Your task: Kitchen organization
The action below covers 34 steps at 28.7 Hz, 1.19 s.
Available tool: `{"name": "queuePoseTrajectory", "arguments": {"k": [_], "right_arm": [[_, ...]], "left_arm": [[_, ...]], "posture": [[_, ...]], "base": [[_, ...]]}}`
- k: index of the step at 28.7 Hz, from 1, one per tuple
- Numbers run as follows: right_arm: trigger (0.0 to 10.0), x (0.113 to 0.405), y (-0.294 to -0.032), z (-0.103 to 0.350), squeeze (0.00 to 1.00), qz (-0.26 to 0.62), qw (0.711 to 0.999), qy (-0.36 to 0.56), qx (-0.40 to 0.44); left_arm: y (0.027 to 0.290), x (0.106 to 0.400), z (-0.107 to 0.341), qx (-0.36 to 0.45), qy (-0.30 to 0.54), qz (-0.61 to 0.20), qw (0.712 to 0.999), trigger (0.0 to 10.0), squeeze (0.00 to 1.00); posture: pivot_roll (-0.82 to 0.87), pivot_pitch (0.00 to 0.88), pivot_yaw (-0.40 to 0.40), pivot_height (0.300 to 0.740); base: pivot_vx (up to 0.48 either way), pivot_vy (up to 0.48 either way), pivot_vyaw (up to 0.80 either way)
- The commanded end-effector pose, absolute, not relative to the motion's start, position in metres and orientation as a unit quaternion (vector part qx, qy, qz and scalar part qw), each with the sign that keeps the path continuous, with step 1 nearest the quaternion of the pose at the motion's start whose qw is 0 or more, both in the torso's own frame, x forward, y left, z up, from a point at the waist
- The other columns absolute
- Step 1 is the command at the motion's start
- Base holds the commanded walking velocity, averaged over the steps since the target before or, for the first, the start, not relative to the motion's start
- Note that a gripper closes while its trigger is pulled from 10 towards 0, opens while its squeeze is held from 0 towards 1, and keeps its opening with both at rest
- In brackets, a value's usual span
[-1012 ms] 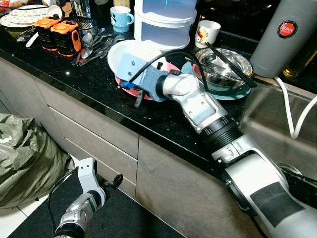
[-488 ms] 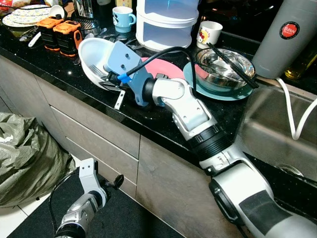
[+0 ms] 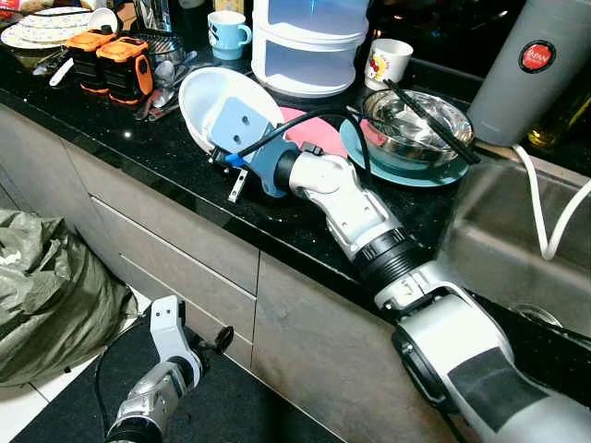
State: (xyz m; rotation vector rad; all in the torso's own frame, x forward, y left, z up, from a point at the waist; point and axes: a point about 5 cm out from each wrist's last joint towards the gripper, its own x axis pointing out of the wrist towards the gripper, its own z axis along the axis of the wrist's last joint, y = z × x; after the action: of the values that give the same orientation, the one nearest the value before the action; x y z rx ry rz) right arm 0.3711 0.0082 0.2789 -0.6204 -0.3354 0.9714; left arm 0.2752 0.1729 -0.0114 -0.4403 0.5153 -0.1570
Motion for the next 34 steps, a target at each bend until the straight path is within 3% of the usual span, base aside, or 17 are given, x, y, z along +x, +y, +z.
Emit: {"name": "queuePoseTrajectory", "arguments": {"k": [1, 4, 5, 13, 25, 34], "right_arm": [[0.0, 0.370, 0.011, 0.285, 0.00, 0.473, 0.829, -0.156, -0.255], [0.0, 0.367, 0.015, 0.288, 0.00, 0.501, 0.836, -0.144, -0.173], [0.0, 0.365, 0.018, 0.295, 0.00, 0.522, 0.835, -0.140, -0.099], [0.0, 0.364, 0.021, 0.314, 0.00, 0.538, 0.830, -0.146, 0.033], [0.0, 0.376, 0.011, 0.318, 0.00, 0.485, 0.852, -0.133, 0.144], [0.0, 0.370, 0.017, 0.324, 0.00, 0.519, 0.817, -0.094, 0.234]], "left_arm": [[0.176, 0.273, -0.012, -0.214, 0.249, -0.073, 0.942, 10.0, 0.00], [0.179, 0.273, -0.011, -0.215, 0.246, -0.069, 0.942, 10.0, 0.00], [0.180, 0.273, -0.011, -0.214, 0.245, -0.069, 0.943, 10.0, 0.00], [0.178, 0.276, -0.008, -0.215, 0.240, -0.073, 0.944, 10.0, 0.00], [0.178, 0.275, -0.005, -0.214, 0.235, -0.078, 0.945, 10.0, 0.00], [0.184, 0.273, -0.004, -0.213, 0.234, -0.070, 0.946, 10.0, 0.00]], "posture": [[0.03, 0.152, -0.078, 0.740], [0.03, 0.149, -0.077, 0.740], [0.03, 0.156, -0.072, 0.740], [0.02, 0.167, -0.064, 0.740], [0.02, 0.163, -0.064, 0.740], [0.03, 0.168, -0.062, 0.740]], "base": [[0.000, 0.000, 0.00], [0.000, 0.000, 0.00], [0.000, 0.000, 0.00], [0.000, 0.000, 0.00], [0.000, 0.000, 0.00], [0.000, 0.000, 0.00]]}}
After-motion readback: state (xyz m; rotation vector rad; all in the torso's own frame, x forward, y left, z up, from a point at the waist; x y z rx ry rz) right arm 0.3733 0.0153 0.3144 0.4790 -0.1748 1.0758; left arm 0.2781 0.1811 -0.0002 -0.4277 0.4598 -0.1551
